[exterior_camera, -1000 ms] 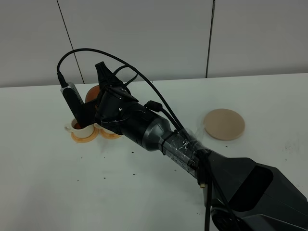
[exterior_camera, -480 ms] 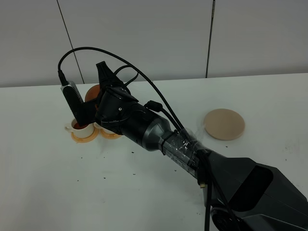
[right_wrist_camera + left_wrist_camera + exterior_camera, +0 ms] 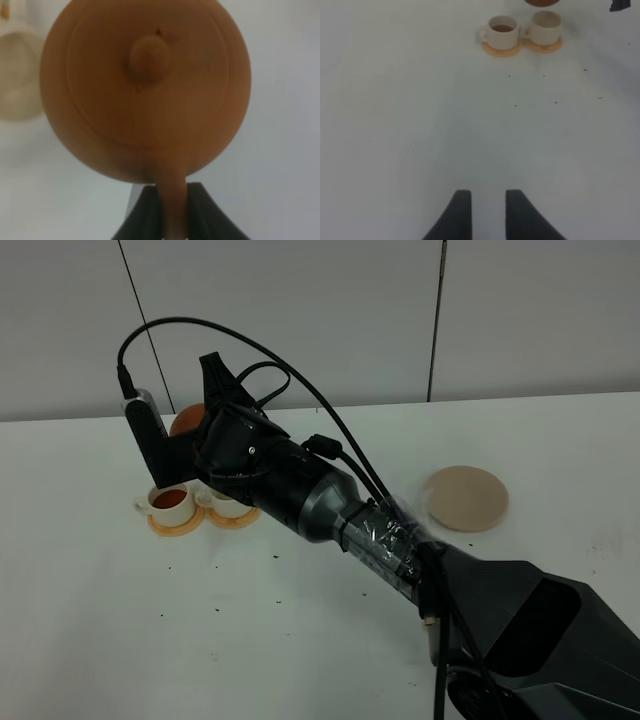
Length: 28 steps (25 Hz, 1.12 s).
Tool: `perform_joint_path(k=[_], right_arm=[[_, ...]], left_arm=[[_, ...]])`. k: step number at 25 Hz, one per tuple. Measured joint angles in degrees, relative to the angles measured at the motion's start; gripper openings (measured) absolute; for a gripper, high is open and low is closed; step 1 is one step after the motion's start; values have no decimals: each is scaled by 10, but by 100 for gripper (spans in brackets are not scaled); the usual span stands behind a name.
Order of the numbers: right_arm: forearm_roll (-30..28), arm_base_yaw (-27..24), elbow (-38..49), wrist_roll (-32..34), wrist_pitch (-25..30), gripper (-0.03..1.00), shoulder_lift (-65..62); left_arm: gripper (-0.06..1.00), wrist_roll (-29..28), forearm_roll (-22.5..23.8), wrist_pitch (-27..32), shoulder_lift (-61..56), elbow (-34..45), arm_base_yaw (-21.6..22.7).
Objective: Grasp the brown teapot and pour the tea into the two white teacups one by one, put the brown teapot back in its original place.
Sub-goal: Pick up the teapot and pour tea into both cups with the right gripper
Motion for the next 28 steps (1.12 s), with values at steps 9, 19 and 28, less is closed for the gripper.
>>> perform_joint_path(k=[9, 19, 28], right_arm=[[99, 2, -27, -11, 116, 10, -14], [212, 13, -96, -20, 223, 10, -15], [329, 14, -96, -19, 228, 10, -15]], left_arm=[[24, -1, 0, 0, 0, 0, 0], [24, -1, 0, 0, 0, 0, 0], [24, -1, 0, 0, 0, 0, 0]])
